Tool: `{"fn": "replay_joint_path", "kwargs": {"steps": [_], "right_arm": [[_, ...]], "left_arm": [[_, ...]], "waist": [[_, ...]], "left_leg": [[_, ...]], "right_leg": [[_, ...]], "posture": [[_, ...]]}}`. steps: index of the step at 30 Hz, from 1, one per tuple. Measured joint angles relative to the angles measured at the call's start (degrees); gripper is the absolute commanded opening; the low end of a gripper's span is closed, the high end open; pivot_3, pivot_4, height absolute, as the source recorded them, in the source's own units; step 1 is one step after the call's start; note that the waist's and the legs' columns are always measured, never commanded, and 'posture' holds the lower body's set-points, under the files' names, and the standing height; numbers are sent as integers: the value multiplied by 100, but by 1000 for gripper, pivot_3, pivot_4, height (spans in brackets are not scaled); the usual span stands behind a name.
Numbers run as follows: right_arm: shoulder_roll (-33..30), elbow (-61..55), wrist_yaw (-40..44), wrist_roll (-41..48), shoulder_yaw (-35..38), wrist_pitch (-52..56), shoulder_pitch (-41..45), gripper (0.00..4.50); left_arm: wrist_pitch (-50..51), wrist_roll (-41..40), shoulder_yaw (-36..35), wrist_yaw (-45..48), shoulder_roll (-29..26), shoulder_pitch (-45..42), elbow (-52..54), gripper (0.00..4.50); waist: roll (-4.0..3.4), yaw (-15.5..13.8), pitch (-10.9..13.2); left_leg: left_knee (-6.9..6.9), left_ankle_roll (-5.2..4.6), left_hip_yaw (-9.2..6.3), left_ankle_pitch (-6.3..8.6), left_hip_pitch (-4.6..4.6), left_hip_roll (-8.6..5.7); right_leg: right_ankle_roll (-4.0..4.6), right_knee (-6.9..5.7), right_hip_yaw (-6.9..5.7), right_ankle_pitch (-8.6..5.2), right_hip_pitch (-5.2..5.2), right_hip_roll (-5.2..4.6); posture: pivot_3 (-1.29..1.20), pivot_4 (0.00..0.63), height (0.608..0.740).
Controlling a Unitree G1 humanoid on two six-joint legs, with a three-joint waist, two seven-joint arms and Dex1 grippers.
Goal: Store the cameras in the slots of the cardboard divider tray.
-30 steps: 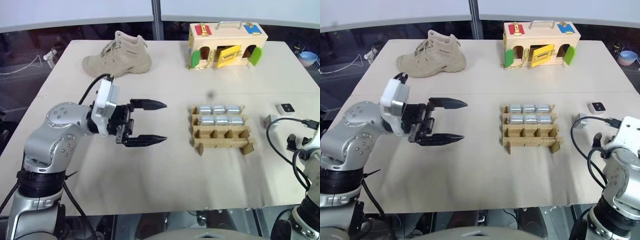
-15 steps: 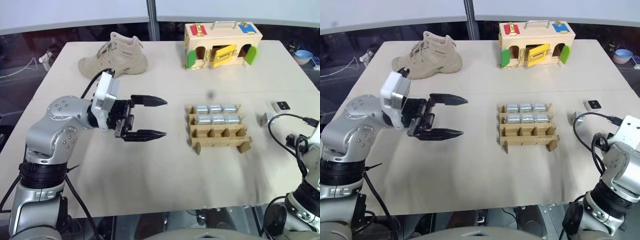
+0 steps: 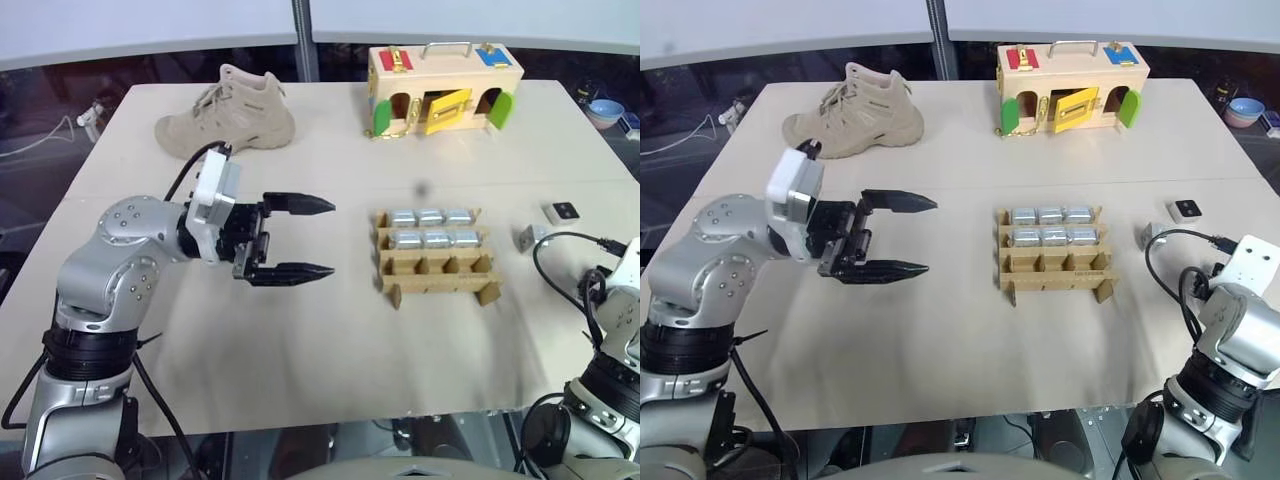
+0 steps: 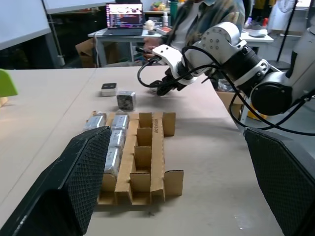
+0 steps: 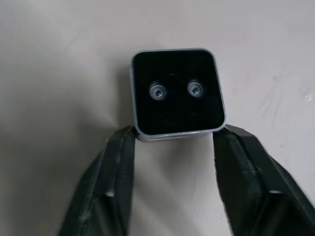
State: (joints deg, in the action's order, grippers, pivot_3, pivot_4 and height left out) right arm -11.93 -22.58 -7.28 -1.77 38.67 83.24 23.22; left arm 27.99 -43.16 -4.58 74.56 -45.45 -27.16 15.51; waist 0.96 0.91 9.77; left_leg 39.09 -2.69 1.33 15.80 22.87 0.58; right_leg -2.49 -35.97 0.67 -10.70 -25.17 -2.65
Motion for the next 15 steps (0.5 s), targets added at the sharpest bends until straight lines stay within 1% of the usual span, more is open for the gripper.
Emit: {"fn": "replay_joint_path", "kwargs": {"steps": [7,10,12,14,15], "right_arm": [[0,51,-6,-14,-35,-113,-12,1698],[-4,-111,114,13,-175,-329,-259,1698],[-13,-370,302,96,-323,-592,-505,1698],[-258,-1096,825,341,-692,-1155,-1108,1698],[-370,-1381,1056,456,-862,-1436,-1240,1698]], "left_arm": [[0,-27,-6,-133,81,31,101,4500],[43,-65,-12,-379,266,28,106,4500],[169,-92,-14,-705,409,18,120,4500],[782,-356,-99,-1660,737,-21,250,4500],[1060,-437,-126,-2092,824,-44,299,4500]], "waist": [[0,-1,0],[0,-7,0],[-1,-8,1],[-12,-21,7],[-10,-3,8]], "left_leg": [[0,0,0,0,0,0],[0,0,-2,0,0,0],[-1,0,-2,0,1,0],[0,0,-7,0,4,5],[1,0,-5,0,3,4]], "right_leg": [[0,0,1,0,0,0],[0,0,-1,0,0,0],[-1,0,0,0,0,0],[-10,-1,0,-4,0,-7],[-23,-1,2,-11,1,-6]], "posture": [[0,150,740],[0,150,740],[0,150,740],[0,150,740],[0,150,740]]}}
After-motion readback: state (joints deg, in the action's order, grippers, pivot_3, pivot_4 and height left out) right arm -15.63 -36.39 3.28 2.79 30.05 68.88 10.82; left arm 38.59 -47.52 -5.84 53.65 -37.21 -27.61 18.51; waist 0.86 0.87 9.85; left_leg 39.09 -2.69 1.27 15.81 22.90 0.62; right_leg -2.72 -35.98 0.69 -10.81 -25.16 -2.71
